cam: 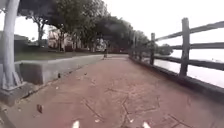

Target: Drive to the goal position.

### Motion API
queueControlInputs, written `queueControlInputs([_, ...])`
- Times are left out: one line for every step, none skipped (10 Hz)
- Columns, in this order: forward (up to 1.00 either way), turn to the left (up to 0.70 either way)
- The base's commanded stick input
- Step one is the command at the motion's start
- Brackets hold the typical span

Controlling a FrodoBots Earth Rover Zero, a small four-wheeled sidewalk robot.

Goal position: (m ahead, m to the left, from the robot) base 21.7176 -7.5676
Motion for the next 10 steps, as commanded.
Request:
queueControlInputs([0.7,0.0])
queueControlInputs([0.7,0.0])
queueControlInputs([0.7,0.0])
queueControlInputs([0.7,0.0])
queueControlInputs([0.7,0.0])
queueControlInputs([0.7,0.0])
queueControlInputs([0.7,0.0])
queueControlInputs([0.7,0.0])
queueControlInputs([0.7,0.0])
queueControlInputs([0.7,0.0])
